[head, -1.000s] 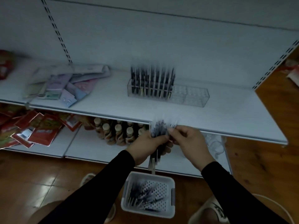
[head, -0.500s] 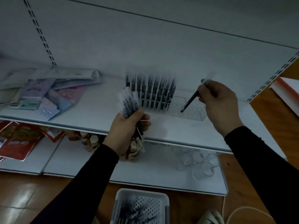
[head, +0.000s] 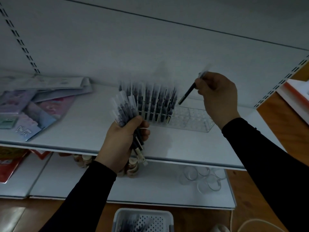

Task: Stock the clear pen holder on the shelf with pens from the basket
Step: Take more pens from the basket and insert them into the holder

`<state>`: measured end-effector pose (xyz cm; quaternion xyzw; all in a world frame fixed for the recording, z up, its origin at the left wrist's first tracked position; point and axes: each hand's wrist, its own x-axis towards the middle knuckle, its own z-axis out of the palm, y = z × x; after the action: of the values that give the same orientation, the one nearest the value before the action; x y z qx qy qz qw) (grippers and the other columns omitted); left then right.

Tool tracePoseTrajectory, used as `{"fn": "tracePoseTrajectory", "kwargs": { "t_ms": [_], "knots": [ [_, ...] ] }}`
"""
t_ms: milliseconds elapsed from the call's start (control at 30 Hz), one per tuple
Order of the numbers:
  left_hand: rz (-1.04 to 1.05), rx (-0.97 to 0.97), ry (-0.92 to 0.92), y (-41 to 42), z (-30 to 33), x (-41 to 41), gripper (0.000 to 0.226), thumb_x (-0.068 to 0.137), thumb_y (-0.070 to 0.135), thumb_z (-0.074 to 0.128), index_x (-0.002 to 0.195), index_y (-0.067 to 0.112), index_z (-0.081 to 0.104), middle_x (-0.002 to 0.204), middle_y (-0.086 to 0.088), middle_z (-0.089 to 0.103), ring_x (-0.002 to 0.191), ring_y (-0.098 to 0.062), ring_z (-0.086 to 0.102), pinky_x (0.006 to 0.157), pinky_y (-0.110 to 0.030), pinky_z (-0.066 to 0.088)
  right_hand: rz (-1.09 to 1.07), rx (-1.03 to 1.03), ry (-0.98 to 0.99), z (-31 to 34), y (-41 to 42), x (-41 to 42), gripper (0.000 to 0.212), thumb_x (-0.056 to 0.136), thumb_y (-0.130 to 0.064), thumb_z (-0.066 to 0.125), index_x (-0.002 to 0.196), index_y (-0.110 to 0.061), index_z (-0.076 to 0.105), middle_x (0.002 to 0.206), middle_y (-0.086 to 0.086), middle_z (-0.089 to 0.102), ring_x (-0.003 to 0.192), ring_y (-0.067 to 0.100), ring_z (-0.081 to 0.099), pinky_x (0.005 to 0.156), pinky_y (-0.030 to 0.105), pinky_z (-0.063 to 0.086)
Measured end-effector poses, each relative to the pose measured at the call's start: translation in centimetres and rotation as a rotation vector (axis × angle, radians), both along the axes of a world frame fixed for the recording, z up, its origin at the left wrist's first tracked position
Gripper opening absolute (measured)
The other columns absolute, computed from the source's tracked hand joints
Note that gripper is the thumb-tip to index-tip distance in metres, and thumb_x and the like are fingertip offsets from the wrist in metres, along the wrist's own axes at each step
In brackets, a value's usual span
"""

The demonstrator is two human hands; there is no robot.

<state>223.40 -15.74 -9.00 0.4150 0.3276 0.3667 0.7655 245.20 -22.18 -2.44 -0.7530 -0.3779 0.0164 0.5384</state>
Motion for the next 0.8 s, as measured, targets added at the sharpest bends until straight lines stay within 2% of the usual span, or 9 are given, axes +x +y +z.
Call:
{"fn": "tracePoseTrajectory", "kwargs": {
  "t_ms": [300, 433, 533, 567, 700, 800],
  "knots": [
    [-0.008, 0.008, -0.005, 0.2, 0.1, 0.1, 0.009, 0.096, 0.014, 0.055, 0.095, 0.008, 0.061, 0.072, -0.006, 0.068, 0.060, -0.019, 0.062, 0.057, -0.028, 0.054, 0.053, -0.125, -0.095, -1.3, 1.1, -0.1, 0.018, 0.093, -0.024, 0.063, 0.108, -0.014, 0.067, 0.093, -0.003, 0.069, 0.089, 0.011, 0.067, 0.084, 0.019, 0.052],
    [-0.003, 0.005, -0.013, 0.2, 0.3, -0.1, 0.010, 0.096, 0.014, 0.054, 0.096, 0.007, 0.061, 0.070, -0.005, 0.067, 0.059, -0.018, 0.061, 0.056, -0.027, 0.054, 0.073, -0.215, -0.139, -2.3, 1.3, -0.1, 0.018, 0.093, -0.025, 0.061, 0.105, -0.014, 0.068, 0.093, -0.004, 0.070, 0.087, 0.007, 0.065, 0.076, 0.005, 0.046],
    [-0.007, 0.010, -0.012, 0.2, 0.4, -0.1, 0.011, 0.096, 0.014, 0.054, 0.094, 0.006, 0.061, 0.070, -0.005, 0.067, 0.059, -0.018, 0.062, 0.057, -0.026, 0.055, 0.084, -0.218, -0.107, -2.6, 1.5, -0.2, 0.016, 0.093, -0.026, 0.061, 0.105, -0.018, 0.068, 0.092, -0.004, 0.071, 0.085, 0.007, 0.066, 0.080, 0.015, 0.050],
    [-0.009, 0.012, -0.010, 0.2, 0.4, -0.1, 0.011, 0.096, 0.014, 0.054, 0.094, 0.007, 0.061, 0.070, -0.005, 0.067, 0.060, -0.018, 0.062, 0.057, -0.026, 0.055, 0.084, -0.215, -0.110, -2.6, 1.5, -0.2, 0.016, 0.093, -0.026, 0.060, 0.105, -0.018, 0.068, 0.093, -0.004, 0.071, 0.085, 0.006, 0.066, 0.080, 0.014, 0.050],
    [-0.015, 0.008, -0.004, 0.1, 0.4, 0.0, 0.009, 0.096, 0.014, 0.054, 0.095, 0.007, 0.060, 0.070, -0.005, 0.067, 0.060, -0.018, 0.062, 0.057, -0.026, 0.055, 0.114, -0.246, -0.188, -2.8, 1.4, -0.4, 0.019, 0.094, -0.025, 0.060, 0.108, -0.015, 0.068, 0.094, -0.007, 0.069, 0.085, 0.003, 0.063, 0.072, -0.004, 0.039],
    [-0.020, 0.009, -0.002, 0.1, 0.4, 0.1, 0.009, 0.096, 0.014, 0.054, 0.095, 0.008, 0.059, 0.070, -0.005, 0.067, 0.060, -0.018, 0.062, 0.057, -0.027, 0.054, 0.126, -0.309, -0.213, -3.5, 1.2, -0.4, 0.019, 0.095, -0.023, 0.058, 0.109, -0.014, 0.068, 0.095, -0.004, 0.068, 0.084, 0.005, 0.061, 0.068, -0.005, 0.038]
  ]
}}
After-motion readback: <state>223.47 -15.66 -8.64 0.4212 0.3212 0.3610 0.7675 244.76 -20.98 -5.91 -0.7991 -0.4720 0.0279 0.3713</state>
